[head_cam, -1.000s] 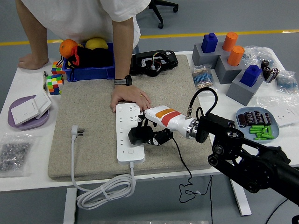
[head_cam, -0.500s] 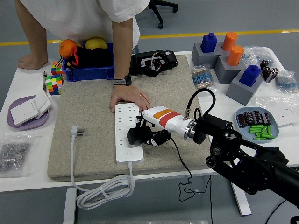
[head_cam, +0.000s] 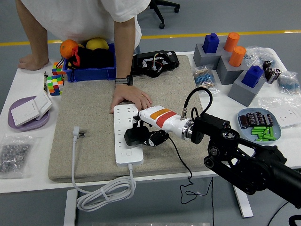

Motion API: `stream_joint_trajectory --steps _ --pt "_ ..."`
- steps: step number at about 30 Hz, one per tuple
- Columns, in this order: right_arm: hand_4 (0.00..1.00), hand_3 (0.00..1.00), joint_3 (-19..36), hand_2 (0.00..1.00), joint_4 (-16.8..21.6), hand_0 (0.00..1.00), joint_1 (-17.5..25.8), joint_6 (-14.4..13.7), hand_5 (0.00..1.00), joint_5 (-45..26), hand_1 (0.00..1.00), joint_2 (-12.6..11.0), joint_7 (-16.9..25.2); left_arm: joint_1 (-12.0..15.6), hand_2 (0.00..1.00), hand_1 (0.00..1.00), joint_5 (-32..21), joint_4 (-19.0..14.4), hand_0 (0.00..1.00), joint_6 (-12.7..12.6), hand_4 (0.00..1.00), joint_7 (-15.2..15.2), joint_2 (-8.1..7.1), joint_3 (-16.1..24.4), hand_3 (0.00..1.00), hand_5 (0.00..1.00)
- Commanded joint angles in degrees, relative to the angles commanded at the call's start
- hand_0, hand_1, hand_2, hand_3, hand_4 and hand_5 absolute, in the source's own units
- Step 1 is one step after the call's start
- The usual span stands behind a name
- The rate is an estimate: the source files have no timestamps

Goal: Press the white button,pick up the black plug,place it near the board,insert it into the board

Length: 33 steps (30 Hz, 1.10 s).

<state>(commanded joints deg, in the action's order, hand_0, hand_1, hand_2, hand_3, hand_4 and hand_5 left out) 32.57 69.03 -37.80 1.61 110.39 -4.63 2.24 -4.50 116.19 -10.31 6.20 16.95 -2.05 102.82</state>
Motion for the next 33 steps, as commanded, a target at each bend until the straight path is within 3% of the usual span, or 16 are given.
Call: stream_joint_trajectory --steps 9,23,33 --pt "0.819 0.524 -0.17 0.444 0.16 0.378 -0.88 0.22 0.002 0.41 0.430 0.17 -0.55 -0.36 0.686 0.730 -0.03 0.00 0.780 -0.10 0.509 0.09 0.05 0.33 0.764 0.486" --pt "0.825 0.520 0.16 0.441 5.21 0.367 0.23 3.67 0.002 1.80 0.429 -3.06 -4.83 0.02 0.685 0.730 0.06 0.00 0.780 -0.16 0.508 0.05 0.06 0.49 0.764 0.480" --pt "0.832 0.521 0.34 0.440 5.72 0.362 0.17 4.77 0.002 2.34 0.428 -1.93 -7.48 -0.18 0.685 0.730 -0.45 0.00 0.780 -0.22 0.507 0.11 0.03 0.35 0.764 0.478"
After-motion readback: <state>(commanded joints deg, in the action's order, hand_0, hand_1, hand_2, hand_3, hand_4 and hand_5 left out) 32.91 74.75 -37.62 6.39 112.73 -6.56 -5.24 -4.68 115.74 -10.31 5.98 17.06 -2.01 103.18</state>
